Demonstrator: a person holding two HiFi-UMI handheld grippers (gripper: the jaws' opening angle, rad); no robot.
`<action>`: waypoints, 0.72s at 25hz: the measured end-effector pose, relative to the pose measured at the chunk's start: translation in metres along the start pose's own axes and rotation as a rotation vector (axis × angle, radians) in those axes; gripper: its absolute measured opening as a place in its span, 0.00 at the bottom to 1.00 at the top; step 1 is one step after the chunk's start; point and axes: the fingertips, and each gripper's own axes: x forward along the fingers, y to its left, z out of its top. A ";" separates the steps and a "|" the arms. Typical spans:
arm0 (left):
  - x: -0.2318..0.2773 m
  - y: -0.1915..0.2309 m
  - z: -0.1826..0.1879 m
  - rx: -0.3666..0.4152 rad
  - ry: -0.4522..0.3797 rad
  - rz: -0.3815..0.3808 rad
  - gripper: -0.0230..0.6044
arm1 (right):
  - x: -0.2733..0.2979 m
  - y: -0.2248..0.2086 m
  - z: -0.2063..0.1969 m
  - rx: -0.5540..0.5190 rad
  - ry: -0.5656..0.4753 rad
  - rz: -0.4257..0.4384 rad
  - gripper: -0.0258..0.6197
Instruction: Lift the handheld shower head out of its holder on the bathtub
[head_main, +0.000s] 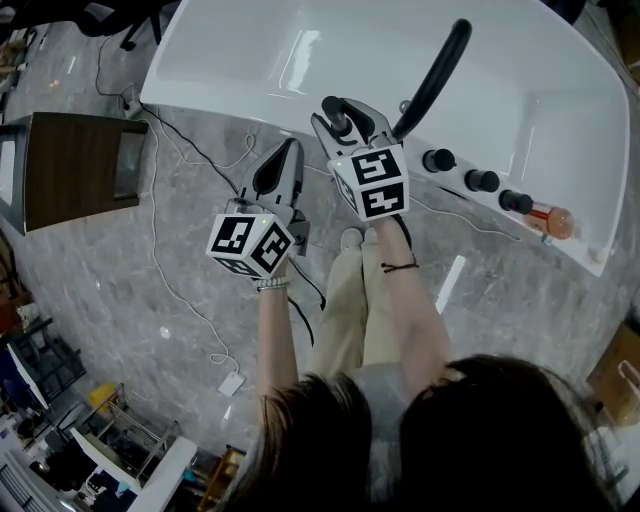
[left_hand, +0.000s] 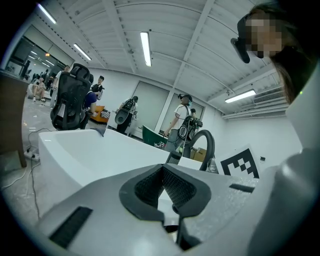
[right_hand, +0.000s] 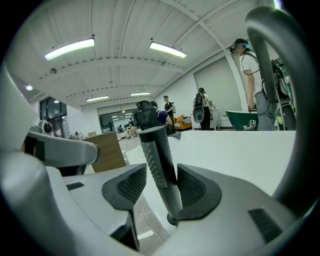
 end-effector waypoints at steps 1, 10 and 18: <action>-0.001 0.000 0.000 -0.001 0.000 0.001 0.04 | 0.001 -0.001 -0.001 -0.003 0.007 0.000 0.32; -0.001 -0.001 0.001 -0.005 -0.002 -0.001 0.04 | 0.004 -0.004 -0.006 -0.063 0.076 0.002 0.27; 0.000 -0.004 0.005 0.002 -0.002 -0.002 0.04 | -0.001 -0.005 -0.005 -0.048 0.059 -0.035 0.26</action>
